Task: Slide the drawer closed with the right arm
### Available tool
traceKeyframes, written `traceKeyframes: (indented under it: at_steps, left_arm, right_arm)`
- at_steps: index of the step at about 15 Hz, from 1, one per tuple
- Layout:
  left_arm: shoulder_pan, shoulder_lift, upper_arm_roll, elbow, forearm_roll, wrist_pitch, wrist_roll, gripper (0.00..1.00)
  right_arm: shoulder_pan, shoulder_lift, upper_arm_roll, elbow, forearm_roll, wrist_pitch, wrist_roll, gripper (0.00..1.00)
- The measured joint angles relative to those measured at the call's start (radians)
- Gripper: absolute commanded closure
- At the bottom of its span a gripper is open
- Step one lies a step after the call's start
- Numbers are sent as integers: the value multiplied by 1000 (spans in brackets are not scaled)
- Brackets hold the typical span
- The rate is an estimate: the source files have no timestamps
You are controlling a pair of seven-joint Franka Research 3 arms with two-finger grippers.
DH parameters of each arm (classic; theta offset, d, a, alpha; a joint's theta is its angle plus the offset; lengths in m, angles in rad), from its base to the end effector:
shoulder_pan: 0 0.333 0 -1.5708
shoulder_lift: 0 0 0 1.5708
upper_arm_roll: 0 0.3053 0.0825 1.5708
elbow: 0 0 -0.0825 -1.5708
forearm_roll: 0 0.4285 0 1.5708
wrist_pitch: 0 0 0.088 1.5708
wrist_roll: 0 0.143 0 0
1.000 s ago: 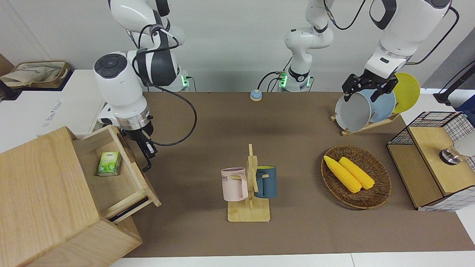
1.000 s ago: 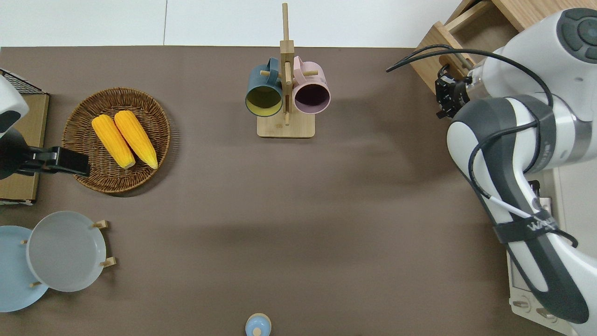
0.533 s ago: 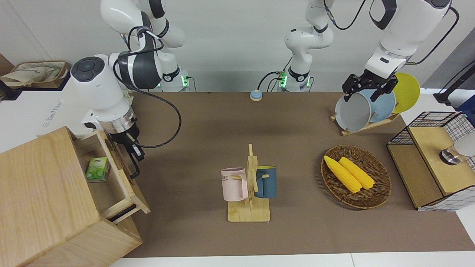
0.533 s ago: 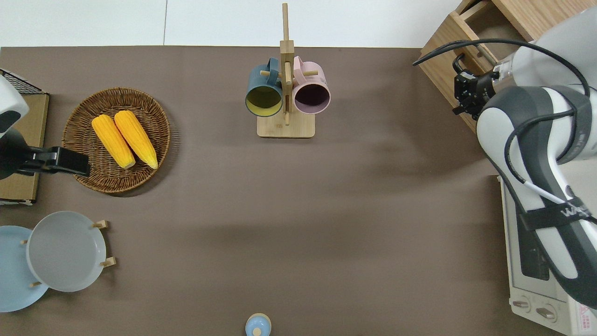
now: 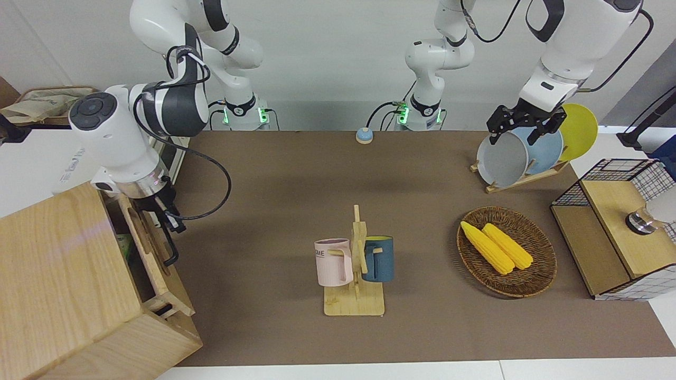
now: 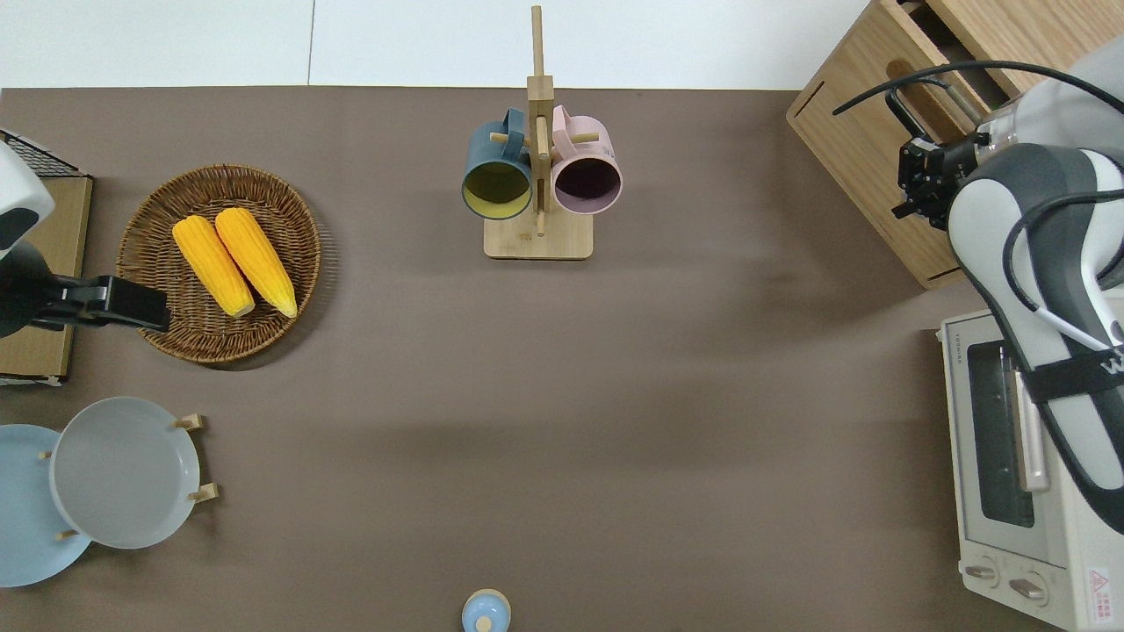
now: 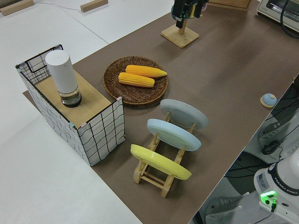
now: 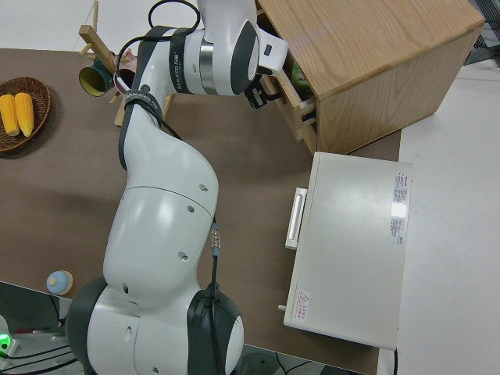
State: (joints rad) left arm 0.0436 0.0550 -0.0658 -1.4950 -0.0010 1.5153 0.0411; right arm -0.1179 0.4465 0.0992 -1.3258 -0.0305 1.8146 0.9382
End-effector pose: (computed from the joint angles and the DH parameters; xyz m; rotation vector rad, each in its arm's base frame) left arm 0.6087 -0.0127 0.5788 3.1346 -0.0992 -0.0542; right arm 0.7359 -0.0286 0.4299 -2.7579 1.4372 -0.0531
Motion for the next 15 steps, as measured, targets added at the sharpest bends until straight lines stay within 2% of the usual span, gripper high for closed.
traceKeyframes:
  at_steps: [15]
  left_arm:
    - [0, 0, 0, 0, 0, 0, 0, 7]
  right_arm:
    - [-11, 9, 7, 16, -86, -12, -4, 1000]
